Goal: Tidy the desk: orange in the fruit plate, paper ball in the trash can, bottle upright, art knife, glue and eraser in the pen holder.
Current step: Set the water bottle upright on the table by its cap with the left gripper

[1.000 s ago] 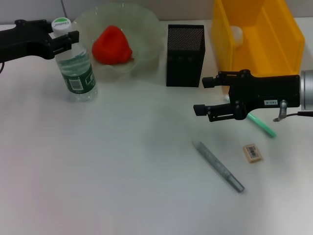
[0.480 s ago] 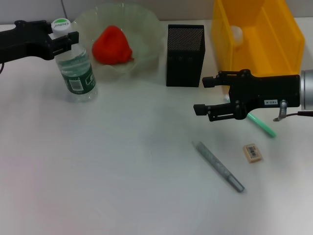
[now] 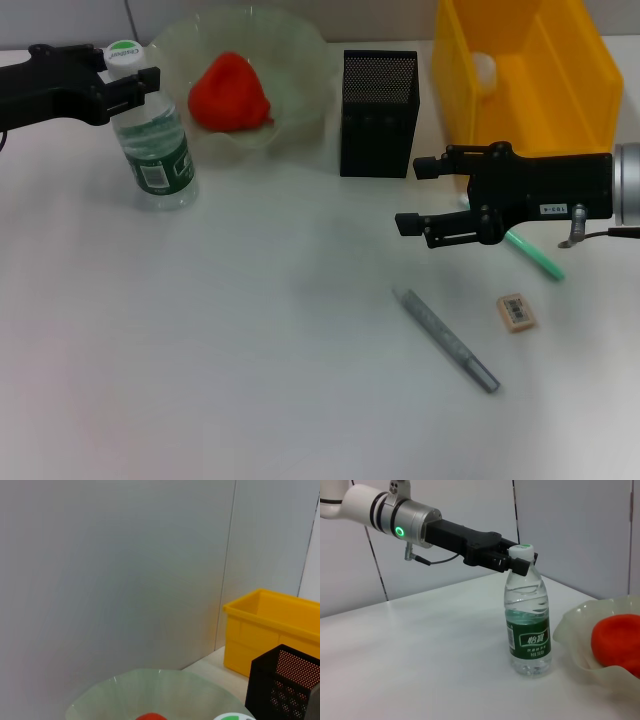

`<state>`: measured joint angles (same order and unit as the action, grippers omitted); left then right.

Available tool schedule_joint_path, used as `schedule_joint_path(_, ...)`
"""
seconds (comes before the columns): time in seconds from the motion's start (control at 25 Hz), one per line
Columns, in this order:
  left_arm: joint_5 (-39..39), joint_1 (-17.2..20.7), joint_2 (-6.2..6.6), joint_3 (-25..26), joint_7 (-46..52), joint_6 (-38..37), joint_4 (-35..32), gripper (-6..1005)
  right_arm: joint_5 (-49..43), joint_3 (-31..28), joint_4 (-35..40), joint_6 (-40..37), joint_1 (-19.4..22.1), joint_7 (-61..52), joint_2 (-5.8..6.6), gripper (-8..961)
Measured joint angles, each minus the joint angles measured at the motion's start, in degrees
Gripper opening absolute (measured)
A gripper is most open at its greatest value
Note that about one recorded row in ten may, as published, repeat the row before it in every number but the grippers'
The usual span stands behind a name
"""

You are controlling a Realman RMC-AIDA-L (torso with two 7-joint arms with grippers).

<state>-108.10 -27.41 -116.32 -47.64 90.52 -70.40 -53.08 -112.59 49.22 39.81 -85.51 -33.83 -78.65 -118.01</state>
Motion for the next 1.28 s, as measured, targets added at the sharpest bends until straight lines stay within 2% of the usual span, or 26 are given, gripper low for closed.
schedule_joint_path(1.0, -0.43, 0.10, -0.24, 0.38, 0.34, 0.45, 0.00, 447, 0.00, 0.00, 0.00, 0.00, 0.00, -0.02, -0.03, 822)
schedule_joint_path(1.16, -0.20, 0.37, -0.62, 0.46, -0.02, 0.64, -0.36, 448, 0.00, 0.00, 0.00, -0.01, 0.00, -0.02, -0.03, 822)
schedule_joint_path(1.28, -0.17, 0.50, -0.84, 0.46, -0.33, 0.85, -0.53, 536, 0.00, 0.00, 0.00, 0.00, 0.00, -0.02, -0.03, 820)
